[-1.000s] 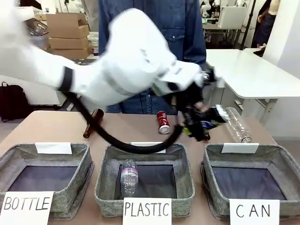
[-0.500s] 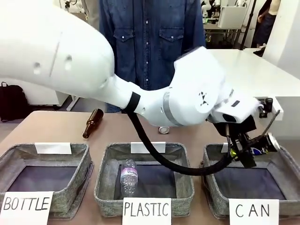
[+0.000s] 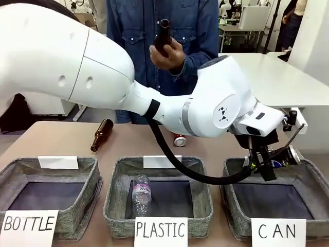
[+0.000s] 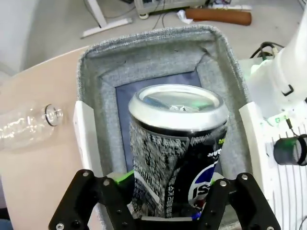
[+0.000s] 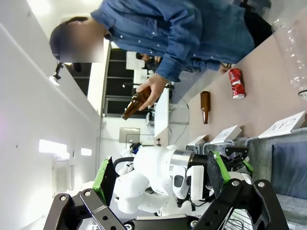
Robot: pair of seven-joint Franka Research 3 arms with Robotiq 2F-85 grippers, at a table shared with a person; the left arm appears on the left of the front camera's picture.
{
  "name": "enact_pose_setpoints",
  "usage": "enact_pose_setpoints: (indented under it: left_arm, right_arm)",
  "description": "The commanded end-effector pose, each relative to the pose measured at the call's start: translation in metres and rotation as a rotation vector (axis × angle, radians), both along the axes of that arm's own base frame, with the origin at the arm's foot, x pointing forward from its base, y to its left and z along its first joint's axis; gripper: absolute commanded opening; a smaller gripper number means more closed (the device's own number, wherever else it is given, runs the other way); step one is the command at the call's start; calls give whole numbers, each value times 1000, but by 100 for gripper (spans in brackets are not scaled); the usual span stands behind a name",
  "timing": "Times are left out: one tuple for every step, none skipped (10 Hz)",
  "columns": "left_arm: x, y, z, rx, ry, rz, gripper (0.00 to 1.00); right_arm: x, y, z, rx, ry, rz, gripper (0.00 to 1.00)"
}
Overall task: Sort the can waste into the basket.
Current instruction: Pick up the can waste from the table and place it in the right Fabric basket.
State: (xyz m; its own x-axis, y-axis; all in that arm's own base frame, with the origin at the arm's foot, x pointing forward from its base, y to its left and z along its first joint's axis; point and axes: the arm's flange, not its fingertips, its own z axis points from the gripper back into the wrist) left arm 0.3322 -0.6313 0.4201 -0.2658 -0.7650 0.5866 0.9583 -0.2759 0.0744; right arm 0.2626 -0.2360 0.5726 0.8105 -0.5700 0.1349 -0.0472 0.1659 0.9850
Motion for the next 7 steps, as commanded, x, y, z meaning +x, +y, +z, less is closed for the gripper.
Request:
enact_pose_setpoints:
  left_arm:
    - [-8, -3, 5, -5, 2, -8, 100]
    - [-8, -4, 5, -6, 4, -15, 71]
    - [-8, -5, 5, -9, 7, -19, 100]
    - [-9, -5, 5, -8, 5, -24, 100]
    - [-10, -6, 4, -4, 5, -27, 100]
    - [-10, -7, 4, 0, 5, -30, 100]
    - [-11, -7, 3, 3, 6, -31, 100]
  right_arm:
    - [-3, 1, 0, 1, -15, 2, 100]
    - [-3, 1, 0, 1, -15, 2, 100]
    - [-3, 1, 0, 1, -15, 2, 100]
    - [-3, 1, 0, 1, -15, 2, 100]
    - [-3, 1, 0, 1, -15, 2, 100]
    - [-3, 1, 0, 1, -15, 2, 100]
    - [-3, 1, 0, 1, -15, 2, 100]
